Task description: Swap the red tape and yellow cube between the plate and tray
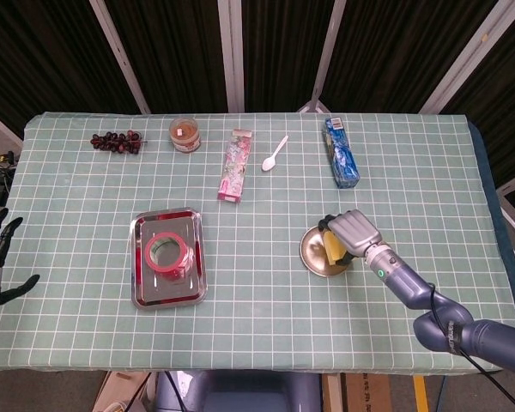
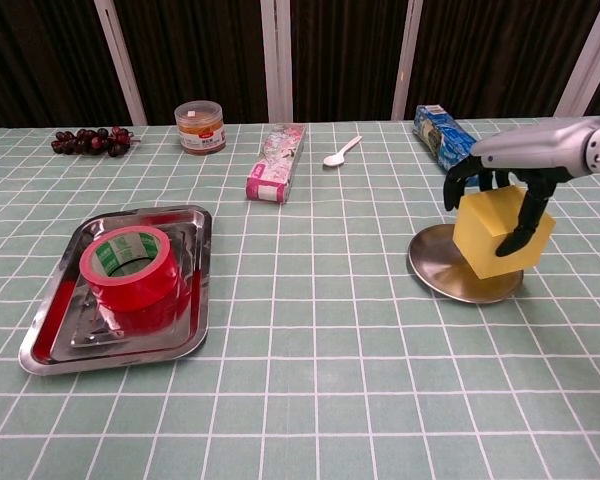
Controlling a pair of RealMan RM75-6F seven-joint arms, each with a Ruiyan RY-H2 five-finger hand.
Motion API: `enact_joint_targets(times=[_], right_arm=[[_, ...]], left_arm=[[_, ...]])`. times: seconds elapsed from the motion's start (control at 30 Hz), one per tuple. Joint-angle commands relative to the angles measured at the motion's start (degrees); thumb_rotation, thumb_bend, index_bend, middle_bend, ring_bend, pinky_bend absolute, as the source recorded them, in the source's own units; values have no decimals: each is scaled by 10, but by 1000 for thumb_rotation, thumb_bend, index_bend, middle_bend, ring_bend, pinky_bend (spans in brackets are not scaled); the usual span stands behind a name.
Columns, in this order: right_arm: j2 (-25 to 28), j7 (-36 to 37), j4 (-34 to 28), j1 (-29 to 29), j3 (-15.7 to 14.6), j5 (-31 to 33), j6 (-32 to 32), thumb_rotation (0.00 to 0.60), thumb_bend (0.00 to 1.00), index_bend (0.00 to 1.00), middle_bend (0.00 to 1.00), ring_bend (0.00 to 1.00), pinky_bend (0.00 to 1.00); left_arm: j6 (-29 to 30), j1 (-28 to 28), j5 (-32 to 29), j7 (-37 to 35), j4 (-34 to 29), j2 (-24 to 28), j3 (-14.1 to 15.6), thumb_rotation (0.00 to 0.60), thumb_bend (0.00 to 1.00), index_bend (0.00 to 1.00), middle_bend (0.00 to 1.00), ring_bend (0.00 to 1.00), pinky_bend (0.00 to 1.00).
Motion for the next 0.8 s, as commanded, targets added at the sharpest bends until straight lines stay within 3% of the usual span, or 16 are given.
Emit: enact_joint_targets(times=[0.03,0.27,0.43,0.53,0.7,0.8], right_arm=[[-11,8,11,-2,-3,-11,3,600,237,275,258,430,377],[-26,19,13,-4,-3,-24,14,600,194,156,120,290,328],[-24,21,4,-3,1,-15,13,600,142,12,38,183,250],[-13,9,-8,3,1,-2,2,600,128,0,15,151,212],[49,-43,-61,3,-10,32,0,600,116,0,1,105,159],[122,-110,-126,-20,-31,55,51,600,115,0,0,88,138]], left_arm=[[-1,0,0,1,1,-1,-1,600,40,119,0,0,0],[-5,0,-3,-2,4,-3,-5,600,39,119,0,0,0],[-7,-1,-4,-3,6,-5,-7,600,40,119,0,0,0],[-8,-1,-5,-3,7,-5,-7,600,40,119,0,0,0],[-3,1,-3,3,11,-6,-10,600,40,119,0,0,0],[2,2,0,14,15,-8,-10,600,40,126,0,0,0]])
